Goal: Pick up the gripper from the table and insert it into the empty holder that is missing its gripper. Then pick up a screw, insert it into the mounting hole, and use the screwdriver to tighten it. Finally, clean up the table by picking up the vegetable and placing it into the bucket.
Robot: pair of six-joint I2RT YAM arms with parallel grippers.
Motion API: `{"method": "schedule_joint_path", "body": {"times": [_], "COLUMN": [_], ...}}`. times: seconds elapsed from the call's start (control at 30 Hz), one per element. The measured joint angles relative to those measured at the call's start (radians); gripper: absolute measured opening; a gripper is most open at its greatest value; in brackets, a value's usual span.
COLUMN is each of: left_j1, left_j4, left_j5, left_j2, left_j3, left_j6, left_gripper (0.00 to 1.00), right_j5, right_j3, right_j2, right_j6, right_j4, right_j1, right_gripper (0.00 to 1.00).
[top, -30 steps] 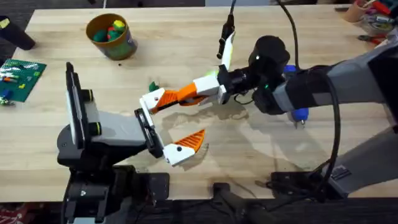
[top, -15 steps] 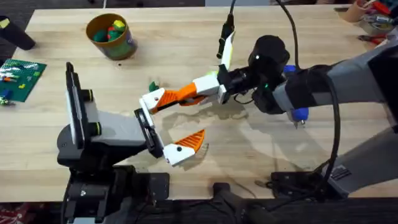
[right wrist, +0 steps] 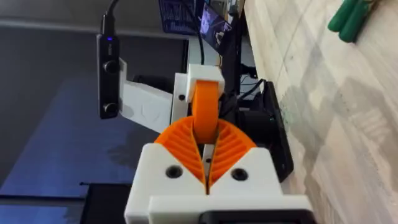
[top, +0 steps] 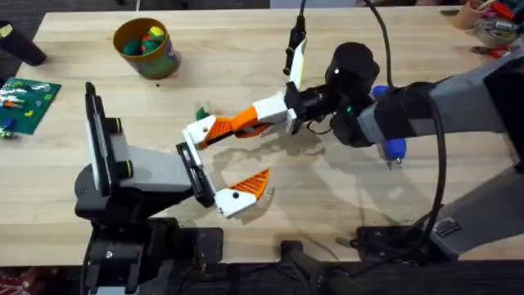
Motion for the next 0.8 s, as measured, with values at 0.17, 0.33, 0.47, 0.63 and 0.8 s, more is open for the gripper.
{"method": "schedule_joint_path", "body": {"times": [0.17, 0.33, 0.47, 0.63, 0.8], "left_j1": [0.0, 0.0, 0.0, 0.0, -0.001], "left_j4": [0.0, 0.0, 0.0, 0.0, -0.002], "left_j5": [0.0, 0.0, 0.0, -0.001, 0.009], "left_j2": [0.0, 0.0, 0.0, 0.0, 0.0], "left_j3": [0.0, 0.0, 0.0, 0.0, 0.0], "left_j6": [0.0, 0.0, 0.0, 0.0, 0.0], "left_gripper": [0.986, 0.986, 0.986, 0.986, 0.986], "right_j5": [0.0, 0.001, 0.001, 0.001, 0.008], "right_j3": [0.0, 0.0, 0.0, 0.0, 0.004], "right_j2": [0.0, 0.0, 0.0, 0.0, 0.0], "right_j6": [0.0, 0.0, 0.0, 0.001, 0.005], "right_j4": [0.0, 0.0, 0.0, -0.001, -0.003], "right_j1": [0.0, 0.0, 0.0, 0.0, 0.006], "right_gripper": [0.018, 0.017, 0.017, 0.076, 0.723]}}
